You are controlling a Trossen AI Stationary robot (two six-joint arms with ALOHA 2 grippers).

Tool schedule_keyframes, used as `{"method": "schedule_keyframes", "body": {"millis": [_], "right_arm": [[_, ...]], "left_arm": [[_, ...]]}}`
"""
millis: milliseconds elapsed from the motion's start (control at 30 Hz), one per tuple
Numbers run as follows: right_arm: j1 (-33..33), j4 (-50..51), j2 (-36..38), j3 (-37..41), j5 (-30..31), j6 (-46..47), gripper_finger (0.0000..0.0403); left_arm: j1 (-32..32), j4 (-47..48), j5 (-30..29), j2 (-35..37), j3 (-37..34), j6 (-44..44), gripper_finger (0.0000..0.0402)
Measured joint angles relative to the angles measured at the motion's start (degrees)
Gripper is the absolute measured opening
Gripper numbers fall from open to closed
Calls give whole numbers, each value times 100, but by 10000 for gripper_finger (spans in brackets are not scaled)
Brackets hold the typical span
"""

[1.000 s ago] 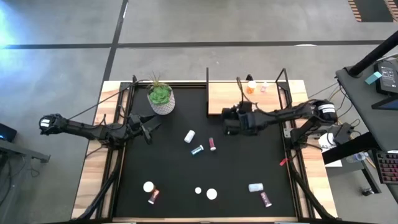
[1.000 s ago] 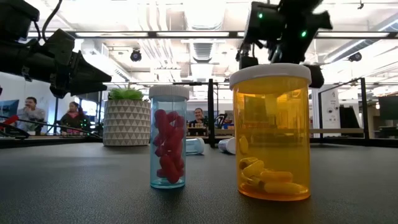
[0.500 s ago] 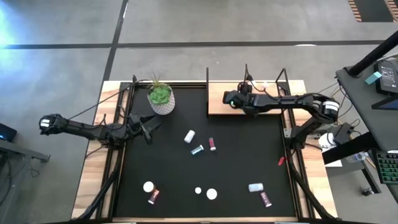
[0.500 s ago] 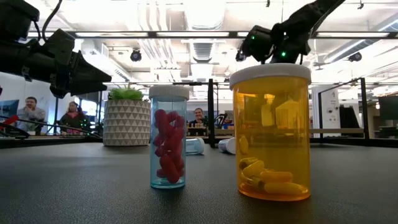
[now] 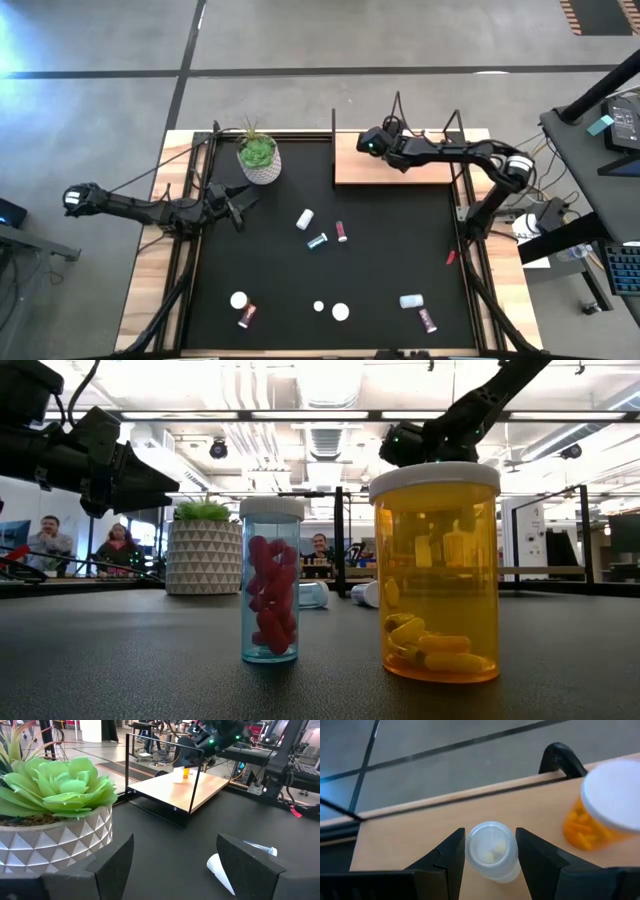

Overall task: Pick and place medicine bottles onto shelf by color
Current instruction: Put the middle white pill bottle on the shelf

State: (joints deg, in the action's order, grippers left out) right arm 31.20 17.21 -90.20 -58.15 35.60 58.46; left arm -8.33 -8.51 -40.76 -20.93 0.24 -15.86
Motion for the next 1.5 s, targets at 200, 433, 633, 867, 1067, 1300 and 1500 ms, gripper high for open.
{"method": "schedule_keyframes", "body": {"millis": [200,433,633,867,1067,1300,1500], "right_arm": [[186,10,-193,-170,37,1,154],[223,30,-279,-262,21,-8,154],[223,78,-314,-253,36,-14,154],[212,236,-305,-248,28,-12,154],[210,308,-284,-245,-20,2,154],[207,459,-122,-229,-214,0,154],[207,498,-140,-229,-153,1,154]], "left_arm": [[-1,2,0,-4,1,0,270],[-1,1,-2,4,1,0,270],[1,0,-1,4,0,0,270],[-1,0,-1,-2,0,-1,270],[1,0,0,-2,-1,0,270],[1,0,-1,2,-1,-1,270],[1,0,-1,0,0,0,270]]}}
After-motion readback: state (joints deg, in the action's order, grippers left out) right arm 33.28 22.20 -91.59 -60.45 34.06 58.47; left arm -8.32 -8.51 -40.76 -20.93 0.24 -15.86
